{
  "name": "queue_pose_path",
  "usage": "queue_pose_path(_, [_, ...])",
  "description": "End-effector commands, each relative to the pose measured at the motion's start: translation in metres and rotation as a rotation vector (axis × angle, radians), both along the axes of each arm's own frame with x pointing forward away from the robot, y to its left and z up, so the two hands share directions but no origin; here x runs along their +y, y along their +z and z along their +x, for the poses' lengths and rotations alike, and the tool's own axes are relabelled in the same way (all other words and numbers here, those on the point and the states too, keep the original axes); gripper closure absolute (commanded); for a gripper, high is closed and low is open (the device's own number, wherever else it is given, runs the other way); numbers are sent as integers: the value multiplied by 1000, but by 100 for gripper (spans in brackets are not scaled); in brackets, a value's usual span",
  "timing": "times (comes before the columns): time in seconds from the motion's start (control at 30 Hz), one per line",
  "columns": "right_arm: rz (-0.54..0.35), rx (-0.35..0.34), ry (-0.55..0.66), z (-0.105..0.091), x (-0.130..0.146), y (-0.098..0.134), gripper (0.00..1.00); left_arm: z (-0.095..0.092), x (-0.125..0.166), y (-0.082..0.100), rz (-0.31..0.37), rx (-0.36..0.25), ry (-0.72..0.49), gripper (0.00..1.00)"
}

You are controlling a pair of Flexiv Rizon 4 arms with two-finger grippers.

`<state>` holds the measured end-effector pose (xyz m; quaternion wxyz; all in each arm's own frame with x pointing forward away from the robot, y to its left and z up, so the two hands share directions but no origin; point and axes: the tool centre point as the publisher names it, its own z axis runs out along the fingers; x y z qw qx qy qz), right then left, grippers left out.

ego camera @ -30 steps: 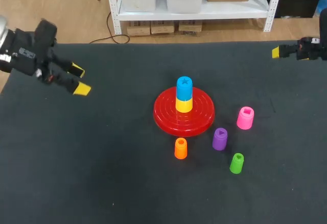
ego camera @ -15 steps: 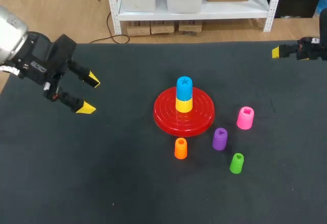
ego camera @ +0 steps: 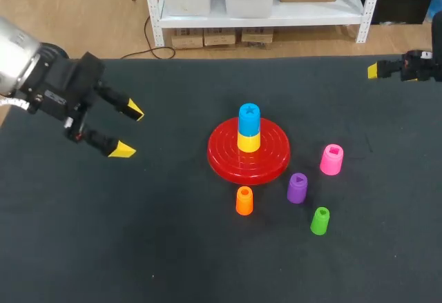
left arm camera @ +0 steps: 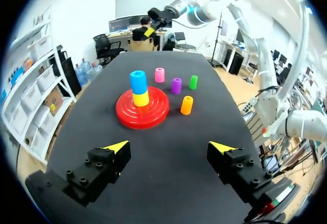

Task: Pick up and stack the cylinders on the red base in this order: pink,purple,orange,green

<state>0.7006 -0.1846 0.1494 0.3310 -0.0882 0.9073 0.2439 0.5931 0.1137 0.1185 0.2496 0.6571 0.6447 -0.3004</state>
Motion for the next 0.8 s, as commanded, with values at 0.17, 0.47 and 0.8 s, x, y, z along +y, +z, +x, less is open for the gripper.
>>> queue_pose_path(0.17, [-1,0,0,0,0,0,0,-5,-1,1,6,0,-54,0])
queue_pose_path(0.47, [-1,0,0,0,0,0,0,-9,0,-1,-9,1,-33,0])
queue_pose_path(0.8, [-172,-10,59,-6,8,12,0,-9,0,-1,-9,1,-33,0])
